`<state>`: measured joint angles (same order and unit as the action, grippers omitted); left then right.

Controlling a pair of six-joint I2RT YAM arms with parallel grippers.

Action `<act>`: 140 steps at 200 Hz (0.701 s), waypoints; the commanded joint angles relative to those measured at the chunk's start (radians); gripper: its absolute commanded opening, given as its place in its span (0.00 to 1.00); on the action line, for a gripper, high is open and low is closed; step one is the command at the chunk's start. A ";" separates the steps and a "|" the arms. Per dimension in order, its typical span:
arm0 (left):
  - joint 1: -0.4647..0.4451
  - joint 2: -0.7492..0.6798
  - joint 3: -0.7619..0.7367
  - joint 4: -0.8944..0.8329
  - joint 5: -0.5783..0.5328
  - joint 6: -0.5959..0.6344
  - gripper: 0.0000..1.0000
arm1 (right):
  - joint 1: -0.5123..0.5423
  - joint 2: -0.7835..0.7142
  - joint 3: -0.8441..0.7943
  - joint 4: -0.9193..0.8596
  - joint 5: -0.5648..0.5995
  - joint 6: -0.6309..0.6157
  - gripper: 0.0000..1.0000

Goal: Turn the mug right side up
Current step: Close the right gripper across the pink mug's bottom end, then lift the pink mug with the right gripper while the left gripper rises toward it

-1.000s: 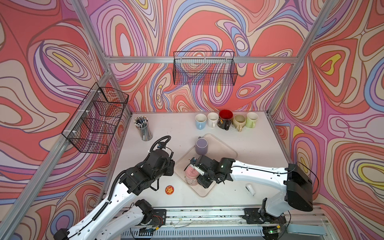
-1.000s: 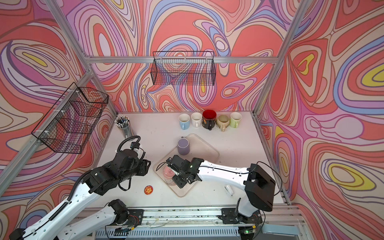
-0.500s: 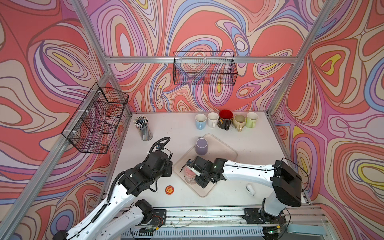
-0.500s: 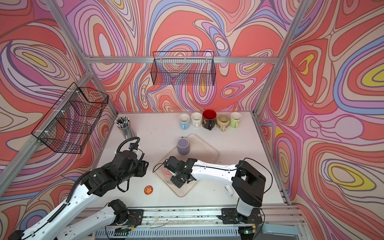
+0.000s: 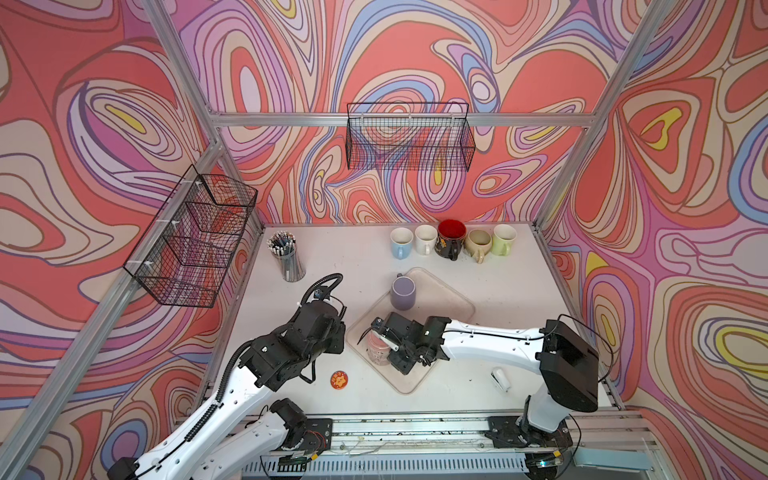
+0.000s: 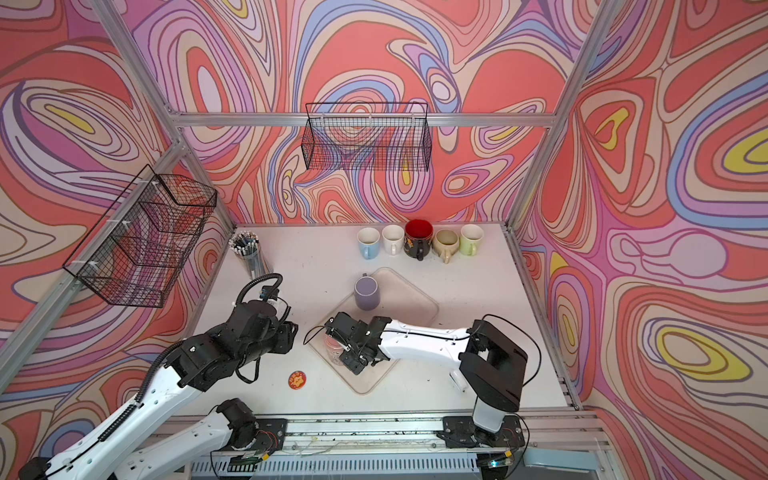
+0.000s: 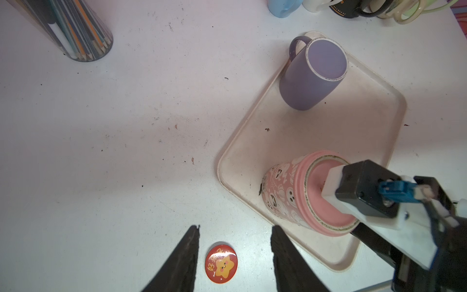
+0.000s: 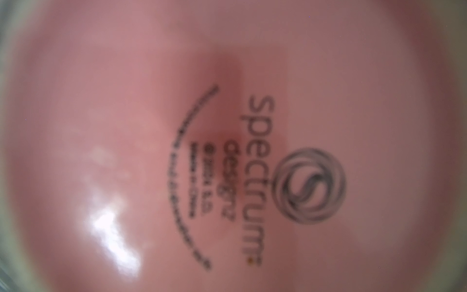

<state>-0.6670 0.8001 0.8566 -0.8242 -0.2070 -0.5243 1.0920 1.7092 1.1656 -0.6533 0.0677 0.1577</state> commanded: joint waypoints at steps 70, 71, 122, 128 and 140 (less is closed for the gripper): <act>-0.003 0.028 -0.047 0.136 0.045 -0.005 0.50 | -0.182 -0.322 -0.171 0.242 -0.134 0.109 0.00; -0.003 0.028 -0.047 0.139 0.044 -0.005 0.50 | -0.185 -0.327 -0.173 0.247 -0.139 0.110 0.00; -0.004 0.032 -0.125 0.391 0.134 -0.040 0.50 | -0.362 -0.472 -0.268 0.388 -0.326 0.172 0.00; -0.003 0.034 -0.141 0.441 0.153 -0.049 0.50 | -0.383 -0.474 -0.268 0.394 -0.344 0.177 0.00; -0.003 0.040 -0.166 0.539 0.187 -0.069 0.51 | -0.425 -0.475 -0.269 0.415 -0.387 0.193 0.00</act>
<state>-0.6670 0.8291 0.7357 -0.5209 -0.1032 -0.5472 0.7288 1.2694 0.8906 -0.4110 -0.1894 0.3115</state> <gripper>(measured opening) 0.505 0.176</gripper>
